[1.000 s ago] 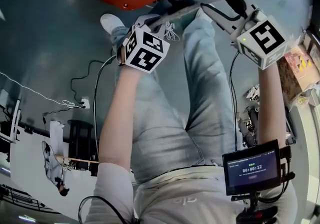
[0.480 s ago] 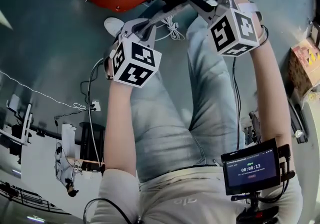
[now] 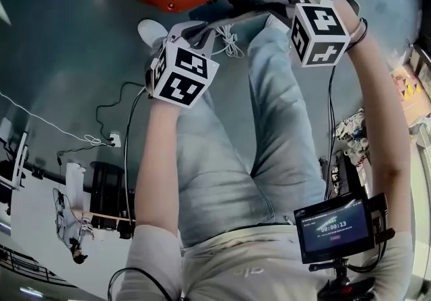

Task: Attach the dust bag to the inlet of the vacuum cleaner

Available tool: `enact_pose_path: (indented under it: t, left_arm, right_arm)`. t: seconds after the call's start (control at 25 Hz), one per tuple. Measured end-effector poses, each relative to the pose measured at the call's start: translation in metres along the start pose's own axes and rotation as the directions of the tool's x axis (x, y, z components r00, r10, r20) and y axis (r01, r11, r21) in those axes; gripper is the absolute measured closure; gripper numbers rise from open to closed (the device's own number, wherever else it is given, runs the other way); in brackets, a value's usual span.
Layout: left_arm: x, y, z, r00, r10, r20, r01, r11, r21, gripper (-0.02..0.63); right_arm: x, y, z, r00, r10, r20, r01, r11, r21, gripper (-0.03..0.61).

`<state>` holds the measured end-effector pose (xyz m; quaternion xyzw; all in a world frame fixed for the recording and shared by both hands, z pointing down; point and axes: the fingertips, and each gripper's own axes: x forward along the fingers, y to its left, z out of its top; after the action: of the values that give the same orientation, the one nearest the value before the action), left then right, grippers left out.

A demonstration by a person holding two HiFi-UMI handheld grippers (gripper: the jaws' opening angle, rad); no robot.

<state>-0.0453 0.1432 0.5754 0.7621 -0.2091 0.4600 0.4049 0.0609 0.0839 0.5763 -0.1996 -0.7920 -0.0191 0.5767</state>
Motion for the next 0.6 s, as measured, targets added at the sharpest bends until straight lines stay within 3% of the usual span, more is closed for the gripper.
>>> enact_pose_path:
  t: [0.16, 0.24, 0.32, 0.4, 0.6]
  left_arm:
    - [0.002, -0.005, 0.003, 1.000, -0.002, 0.008, 0.001, 1.000, 0.017, 0.578]
    - [0.003, -0.009, 0.002, 1.000, -0.003, 0.004, 0.003, 0.998, 0.060, 0.578]
    - [-0.003, -0.014, -0.005, 1.000, -0.010, -0.007, 0.011, 0.994, 0.110, 0.560]
    - [-0.022, -0.015, -0.013, 1.000, -0.013, -0.002, 0.013, 0.994, 0.109, 0.548]
    - [-0.073, 0.006, 0.027, 0.979, 0.013, 0.203, -0.013, 1.000, -0.001, 0.549]
  right_arm:
    - [0.005, 0.010, -0.002, 0.998, 0.059, -0.018, -0.059, 0.998, -0.029, 0.502]
    - [0.010, 0.017, -0.003, 0.996, 0.082, -0.035, -0.084, 0.995, -0.061, 0.560]
    - [0.014, 0.020, -0.004, 0.994, 0.100, -0.043, -0.103, 0.992, -0.073, 0.560]
    - [0.017, 0.021, -0.004, 0.993, 0.104, -0.056, -0.109, 0.990, -0.095, 0.560]
    - [0.017, 0.019, -0.002, 0.995, 0.087, -0.050, -0.091, 0.993, -0.079, 0.563]
